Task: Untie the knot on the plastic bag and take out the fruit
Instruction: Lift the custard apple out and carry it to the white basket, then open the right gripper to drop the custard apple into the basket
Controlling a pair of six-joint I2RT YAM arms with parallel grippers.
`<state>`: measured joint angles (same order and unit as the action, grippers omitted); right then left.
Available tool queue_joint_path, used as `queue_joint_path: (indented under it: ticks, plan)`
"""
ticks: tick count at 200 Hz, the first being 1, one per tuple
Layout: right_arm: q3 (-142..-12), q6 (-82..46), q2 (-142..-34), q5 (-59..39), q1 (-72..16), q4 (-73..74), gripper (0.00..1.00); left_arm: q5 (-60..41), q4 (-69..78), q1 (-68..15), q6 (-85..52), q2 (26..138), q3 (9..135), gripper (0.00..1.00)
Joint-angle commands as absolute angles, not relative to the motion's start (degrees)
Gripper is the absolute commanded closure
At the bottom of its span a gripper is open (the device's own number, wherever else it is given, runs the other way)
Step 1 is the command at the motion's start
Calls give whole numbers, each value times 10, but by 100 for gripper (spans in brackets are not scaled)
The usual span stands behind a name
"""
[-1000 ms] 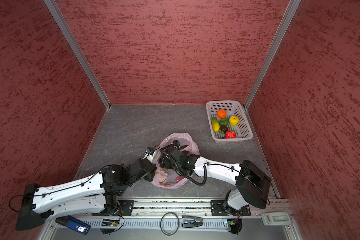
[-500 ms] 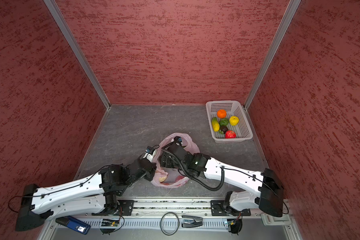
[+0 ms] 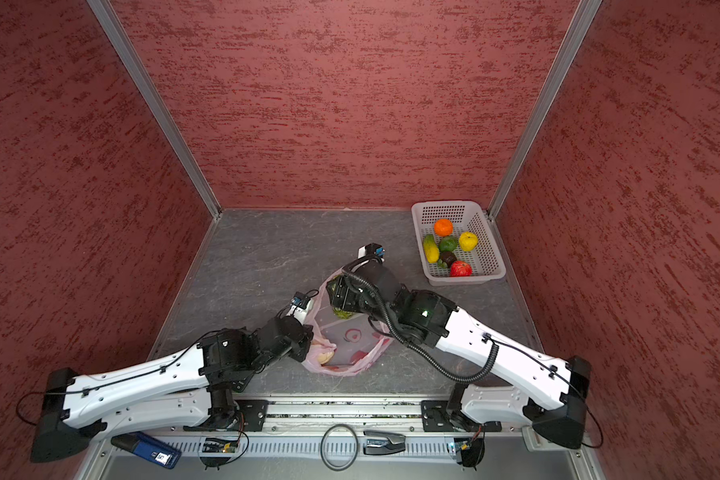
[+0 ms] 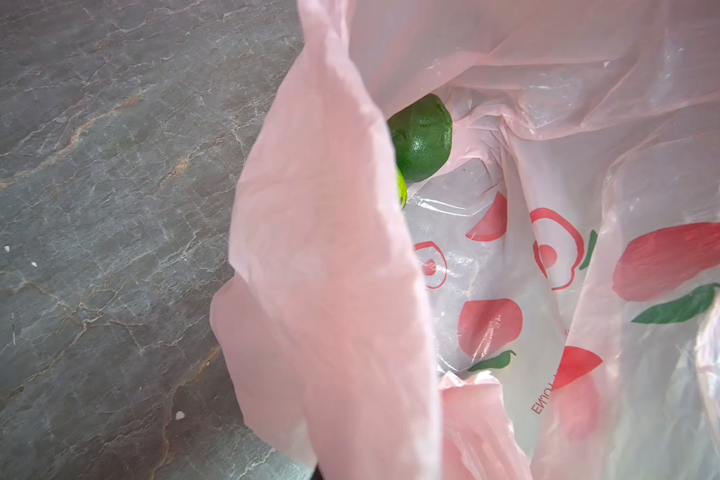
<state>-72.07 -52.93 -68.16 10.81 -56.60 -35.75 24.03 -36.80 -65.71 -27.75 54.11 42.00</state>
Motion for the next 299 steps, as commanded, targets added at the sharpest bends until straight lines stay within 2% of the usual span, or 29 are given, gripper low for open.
queue_joint_path:
  ticks: [1, 55, 84, 167, 216, 248, 272, 299]
  plan:
    - [-747, -496, -665, 123, -527, -380, 35, 236, -356, -654, -268, 544, 426, 100]
    - [-751, -388, -635, 87, -308, -413, 34, 234, -354, -655, -265, 550, 432, 100]
    - [-735, -338, -644, 50, -188, -383, 33, 234, -355, -656, -264, 554, 439, 100]
    - [-685, -281, -810, 30, 30, -220, 32, 239, -352, -657, -265, 563, 450, 100]
    - [-700, -260, -935, 27, 103, -189, 32, 242, -350, -661, -267, 574, 460, 100]
    - [-721, -247, -985, 36, 129, -194, 29, 242, -352, -661, -264, 581, 467, 100]
    - [-735, -235, -1015, 43, 139, -202, 20, 243, -355, -661, -264, 585, 472, 100]
    - [-742, -228, -1022, 50, 139, -208, 4, 247, -358, -661, -263, 584, 475, 100]
